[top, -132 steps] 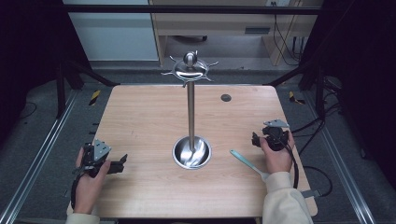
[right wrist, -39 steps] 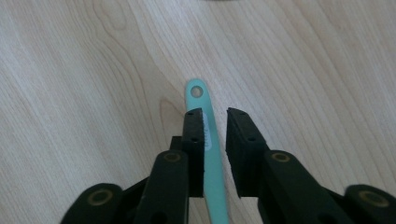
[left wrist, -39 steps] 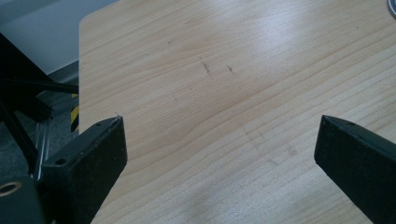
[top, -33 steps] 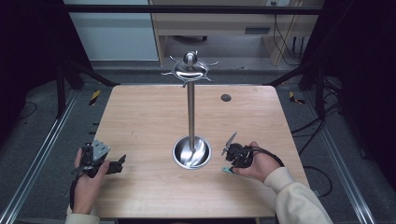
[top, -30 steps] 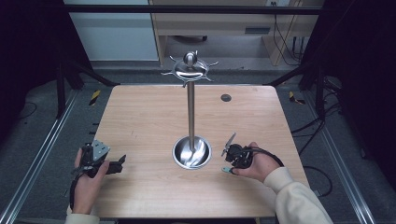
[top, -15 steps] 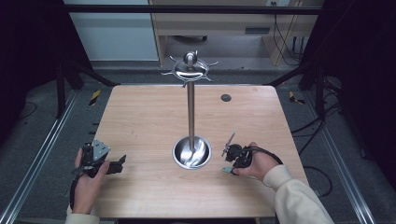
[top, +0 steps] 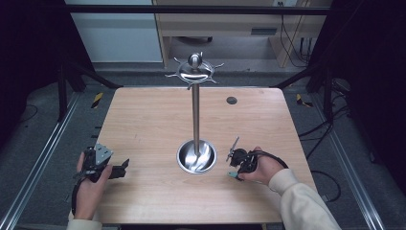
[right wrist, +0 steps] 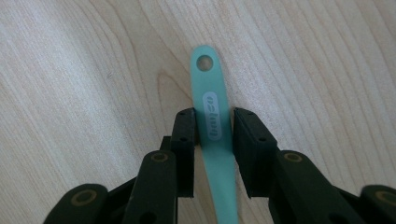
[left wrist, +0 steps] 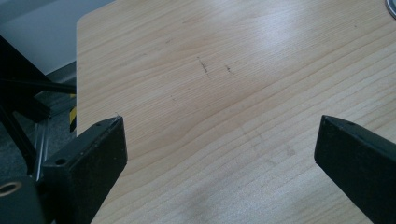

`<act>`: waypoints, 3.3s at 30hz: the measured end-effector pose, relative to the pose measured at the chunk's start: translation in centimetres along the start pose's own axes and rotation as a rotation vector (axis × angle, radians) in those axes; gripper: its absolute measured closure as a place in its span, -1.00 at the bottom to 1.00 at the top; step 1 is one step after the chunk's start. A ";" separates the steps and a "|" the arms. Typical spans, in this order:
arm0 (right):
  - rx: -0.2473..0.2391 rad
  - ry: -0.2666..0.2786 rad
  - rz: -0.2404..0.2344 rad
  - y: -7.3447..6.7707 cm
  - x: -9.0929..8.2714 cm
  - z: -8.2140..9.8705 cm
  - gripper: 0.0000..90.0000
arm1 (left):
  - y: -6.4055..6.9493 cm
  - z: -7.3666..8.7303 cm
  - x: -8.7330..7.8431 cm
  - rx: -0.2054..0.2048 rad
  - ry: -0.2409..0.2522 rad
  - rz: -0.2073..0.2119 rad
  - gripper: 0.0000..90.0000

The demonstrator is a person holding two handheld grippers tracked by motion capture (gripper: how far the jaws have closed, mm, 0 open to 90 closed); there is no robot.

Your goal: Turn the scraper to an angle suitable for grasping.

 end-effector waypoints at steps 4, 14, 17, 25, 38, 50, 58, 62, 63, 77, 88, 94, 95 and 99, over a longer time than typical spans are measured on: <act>-0.006 -0.007 -0.006 0.0 0.0 0.0 0.64 | 0.0 0.0 0.0 0.000 0.001 -0.001 -0.95; 0.006 0.016 0.003 -0.2 -0.6 -0.1 0.65 | 0.0 0.0 0.0 0.001 0.000 0.000 -0.95; 0.006 0.035 0.022 0.1 -1.1 -0.2 0.65 | 0.0 0.0 0.0 0.001 0.000 -0.001 -0.95; 0.017 0.086 0.077 0.6 -3.6 -0.5 0.65 | 0.0 0.0 0.0 0.001 0.000 0.000 -0.95; 0.041 0.182 0.157 1.5 -8.0 -0.3 0.65 | 0.1 0.0 0.0 0.003 -0.002 0.002 -0.95; 0.053 0.244 0.180 1.4 -9.7 -0.2 0.65 | 0.1 0.0 0.0 0.006 -0.005 0.003 -0.95; 0.041 0.307 0.200 1.2 -11.8 -0.5 0.66 | 0.1 0.0 0.0 0.004 -0.003 0.003 -0.95; 0.044 0.359 0.219 1.2 -14.0 -0.8 0.65 | 0.1 0.0 0.0 0.006 -0.004 0.004 -0.95; 0.045 0.372 0.226 1.2 -14.6 -0.9 0.66 | 0.1 0.0 0.0 0.003 -0.002 0.004 -0.95; 0.075 0.602 0.295 2.8 -20.5 -3.0 0.65 | 0.0 0.1 -0.1 -0.003 -0.001 0.004 -0.95; 0.130 0.732 0.309 4.2 -22.7 -3.4 0.65 | -0.4 0.2 -0.6 -0.020 0.009 -0.011 -0.95; 0.150 0.827 0.313 4.3 -23.3 -3.8 0.65 | -0.4 0.5 -1.1 -0.038 0.014 -0.015 -0.95; 0.149 0.845 0.312 4.2 -23.2 -3.8 0.65 | -0.3 0.5 -1.1 -0.037 0.012 -0.013 -0.95; 0.153 0.851 0.315 4.1 -23.1 -4.1 0.65 | 0.0 0.3 -1.1 -0.031 0.019 -0.004 -0.95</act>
Point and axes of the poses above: each handheld gripper's, and its own axes: x roughly forward along the jaws, z roughly out of its underside, y roughly to its right, the point moved 6 cm from there along x, roughly forward along the jaws, and after that the axes turned 3 degrees about -x, right-handed, at the moved point
